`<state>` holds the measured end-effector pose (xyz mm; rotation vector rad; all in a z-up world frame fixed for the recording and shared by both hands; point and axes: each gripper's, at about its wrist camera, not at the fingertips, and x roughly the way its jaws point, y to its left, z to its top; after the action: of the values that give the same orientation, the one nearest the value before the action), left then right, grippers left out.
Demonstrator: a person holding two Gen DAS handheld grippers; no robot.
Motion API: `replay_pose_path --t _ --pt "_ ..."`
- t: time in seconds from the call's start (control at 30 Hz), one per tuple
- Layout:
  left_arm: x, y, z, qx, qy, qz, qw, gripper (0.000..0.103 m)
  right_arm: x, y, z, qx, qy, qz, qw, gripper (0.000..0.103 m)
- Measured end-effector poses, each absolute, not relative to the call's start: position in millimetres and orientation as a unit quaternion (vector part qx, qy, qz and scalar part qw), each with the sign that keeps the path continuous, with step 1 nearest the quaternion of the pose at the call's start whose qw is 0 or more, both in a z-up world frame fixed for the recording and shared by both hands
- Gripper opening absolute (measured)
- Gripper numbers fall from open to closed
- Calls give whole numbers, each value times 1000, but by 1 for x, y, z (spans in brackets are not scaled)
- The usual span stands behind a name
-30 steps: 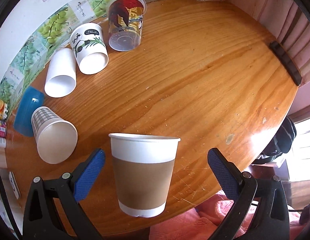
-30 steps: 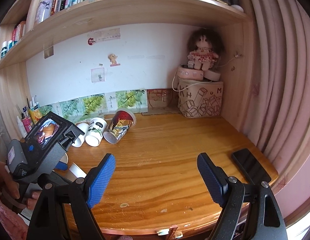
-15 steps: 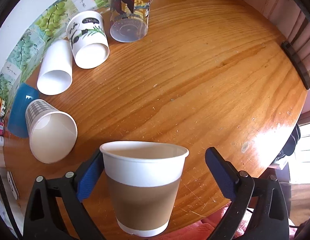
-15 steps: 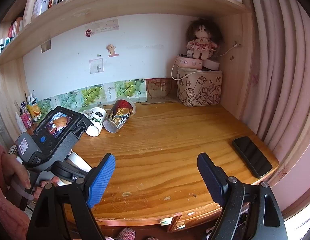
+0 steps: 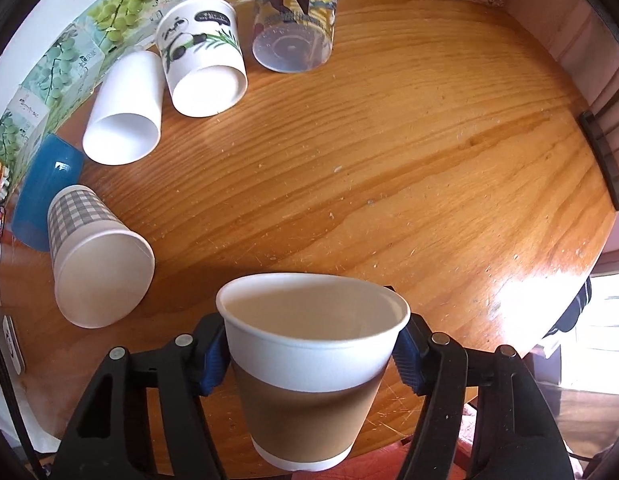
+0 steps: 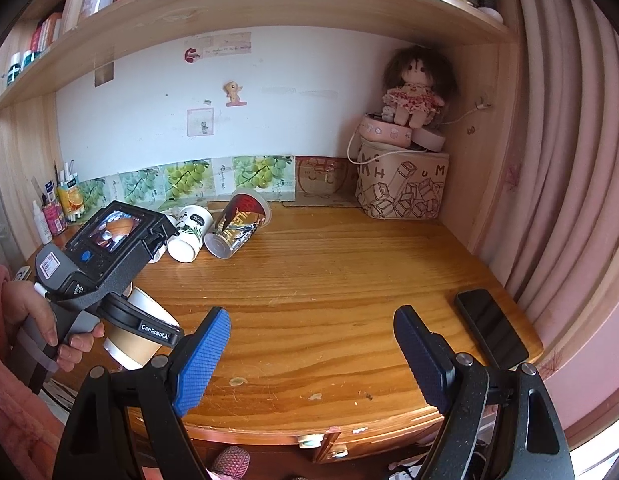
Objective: Flip cup upright
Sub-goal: 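Bring the left tool to the held cup and grasp its rim, then lower the cup upright onto the desk with the left tool and open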
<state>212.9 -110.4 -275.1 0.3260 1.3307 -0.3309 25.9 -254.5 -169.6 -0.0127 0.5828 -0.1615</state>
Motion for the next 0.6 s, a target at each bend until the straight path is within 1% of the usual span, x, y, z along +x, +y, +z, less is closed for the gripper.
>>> replay_pose_path --t 0.43,0.6 --pt "222 -112 -242 117 558 -148 808 70 32 -260 -155 -57 252 -56 964 84" --pt "233 -117 -240 110 545 -151 817 70 35 -262 -154 -75 248 -53 965 84"
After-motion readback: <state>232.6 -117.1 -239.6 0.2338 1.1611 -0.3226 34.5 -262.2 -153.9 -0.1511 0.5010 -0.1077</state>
